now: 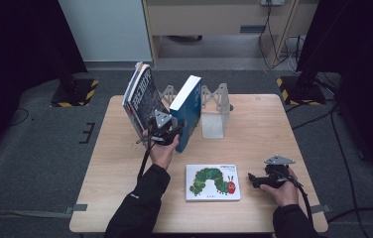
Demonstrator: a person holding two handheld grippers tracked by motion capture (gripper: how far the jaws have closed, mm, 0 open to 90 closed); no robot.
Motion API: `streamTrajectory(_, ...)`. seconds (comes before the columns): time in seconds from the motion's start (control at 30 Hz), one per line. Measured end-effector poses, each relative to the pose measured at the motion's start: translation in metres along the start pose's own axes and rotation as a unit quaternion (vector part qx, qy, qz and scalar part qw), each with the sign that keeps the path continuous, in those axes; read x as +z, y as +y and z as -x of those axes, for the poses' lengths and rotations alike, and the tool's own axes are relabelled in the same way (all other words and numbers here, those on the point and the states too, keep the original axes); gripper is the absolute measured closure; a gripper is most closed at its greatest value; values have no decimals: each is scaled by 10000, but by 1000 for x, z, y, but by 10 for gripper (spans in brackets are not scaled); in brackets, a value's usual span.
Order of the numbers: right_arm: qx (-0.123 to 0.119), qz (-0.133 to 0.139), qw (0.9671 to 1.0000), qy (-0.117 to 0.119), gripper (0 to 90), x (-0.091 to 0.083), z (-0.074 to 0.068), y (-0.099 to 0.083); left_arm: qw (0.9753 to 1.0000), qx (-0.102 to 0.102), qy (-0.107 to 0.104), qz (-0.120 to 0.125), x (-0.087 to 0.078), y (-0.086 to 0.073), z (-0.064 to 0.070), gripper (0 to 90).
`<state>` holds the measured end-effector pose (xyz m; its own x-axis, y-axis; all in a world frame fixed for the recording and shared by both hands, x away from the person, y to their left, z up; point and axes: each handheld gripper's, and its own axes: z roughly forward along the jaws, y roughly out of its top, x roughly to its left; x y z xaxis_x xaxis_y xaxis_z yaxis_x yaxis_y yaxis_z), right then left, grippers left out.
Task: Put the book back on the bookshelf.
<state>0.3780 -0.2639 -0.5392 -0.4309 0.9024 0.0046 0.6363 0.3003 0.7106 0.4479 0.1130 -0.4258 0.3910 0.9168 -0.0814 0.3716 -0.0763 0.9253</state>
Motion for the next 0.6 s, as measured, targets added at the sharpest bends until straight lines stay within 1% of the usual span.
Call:
streamTrajectory(0.13, 0, -9, 10000, 11, 29, 0, 0, 0, 10000, -66, 20, -17, 10, 4, 3, 589)
streamTrajectory(0.27, 0, -6, 10000, 7, 29, 0, 0, 0, 9999, -108, 4, 43, 21, 7, 6, 584)
streamTrajectory(0.37, -13, -10, 10000, 8, 28, 0, 0, 0, 9999, -132, -16, 84, 25, 7, 7, 573)
streamTrajectory(0.4, -15, -10, 10000, 9, 28, 0, 0, 0, 9998, -141, -68, 120, 28, 7, 8, 567)
streamTrajectory(0.47, -14, -11, 10000, 10, 28, 0, 0, 0, 9998, -70, -107, 137, 28, 6, 9, 557)
streamTrajectory(0.53, 5, -10, 10000, 10, 28, 0, 0, 0, 9996, -30, -189, 203, 27, 3, 8, 550)
streamTrajectory(0.6, 5, -10, 10000, 10, 28, 0, 0, 0, 9996, 43, -233, 119, 23, -1, 7, 547)
